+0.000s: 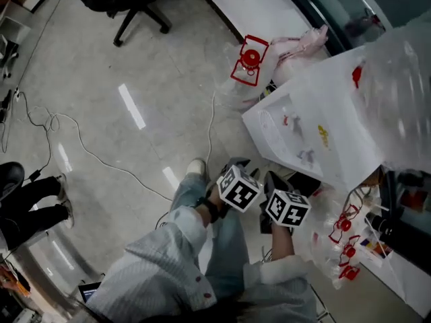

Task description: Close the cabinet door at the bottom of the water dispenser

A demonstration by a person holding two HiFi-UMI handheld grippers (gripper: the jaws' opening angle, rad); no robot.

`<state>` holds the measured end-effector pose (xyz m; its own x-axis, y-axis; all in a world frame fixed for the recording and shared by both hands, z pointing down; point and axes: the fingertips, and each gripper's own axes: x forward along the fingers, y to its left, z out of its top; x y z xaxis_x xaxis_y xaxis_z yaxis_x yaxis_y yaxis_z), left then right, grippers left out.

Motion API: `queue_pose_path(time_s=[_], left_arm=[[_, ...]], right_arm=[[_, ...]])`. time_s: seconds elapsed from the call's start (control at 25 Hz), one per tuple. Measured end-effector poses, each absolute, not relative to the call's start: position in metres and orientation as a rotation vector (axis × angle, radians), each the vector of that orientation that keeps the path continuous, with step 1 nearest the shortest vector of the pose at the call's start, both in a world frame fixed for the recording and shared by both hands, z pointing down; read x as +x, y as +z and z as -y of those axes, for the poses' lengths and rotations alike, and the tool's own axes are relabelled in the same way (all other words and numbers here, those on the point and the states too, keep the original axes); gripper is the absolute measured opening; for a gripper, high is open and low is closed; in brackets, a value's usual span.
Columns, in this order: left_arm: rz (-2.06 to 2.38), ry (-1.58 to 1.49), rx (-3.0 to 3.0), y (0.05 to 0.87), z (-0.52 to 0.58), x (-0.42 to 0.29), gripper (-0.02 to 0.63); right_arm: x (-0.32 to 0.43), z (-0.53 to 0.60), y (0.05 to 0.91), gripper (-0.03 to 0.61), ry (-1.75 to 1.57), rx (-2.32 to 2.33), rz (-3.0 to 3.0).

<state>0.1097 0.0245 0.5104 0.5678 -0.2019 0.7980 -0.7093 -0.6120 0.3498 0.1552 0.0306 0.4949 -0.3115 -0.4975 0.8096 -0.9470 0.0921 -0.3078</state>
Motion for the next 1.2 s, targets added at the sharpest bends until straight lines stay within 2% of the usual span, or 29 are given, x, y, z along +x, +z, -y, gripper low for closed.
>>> queue_pose_path(time_s=[0.36,0.64,0.76,0.92,1.2], left_arm=[[0.861,0.781,2.328,0.331,0.053,0.036,0.133],[0.901,0.512,2.517,0.201,0.078,0.001,0.103],[0.890,0.370,2.567,0.154,0.079,-0.013,0.064],[0.889,0.257,2.658,0.107,0.070,-0.025,0.017],[0.867,0.143,2.718,0.050,0.050,-0.030,0.011]], right_arm=[[0.085,0.053,0.321,0.015,0.978,1.507,2.128],[0.035,0.084,0.178,0.015,0.725,1.559,2.432],[0.018,0.082,0.125,0.015,0.610,1.570,2.563],[0.004,0.065,0.074,0.015,0.470,1.540,2.680],[-0.002,0.039,0.030,0.014,0.331,1.460,2.717]])
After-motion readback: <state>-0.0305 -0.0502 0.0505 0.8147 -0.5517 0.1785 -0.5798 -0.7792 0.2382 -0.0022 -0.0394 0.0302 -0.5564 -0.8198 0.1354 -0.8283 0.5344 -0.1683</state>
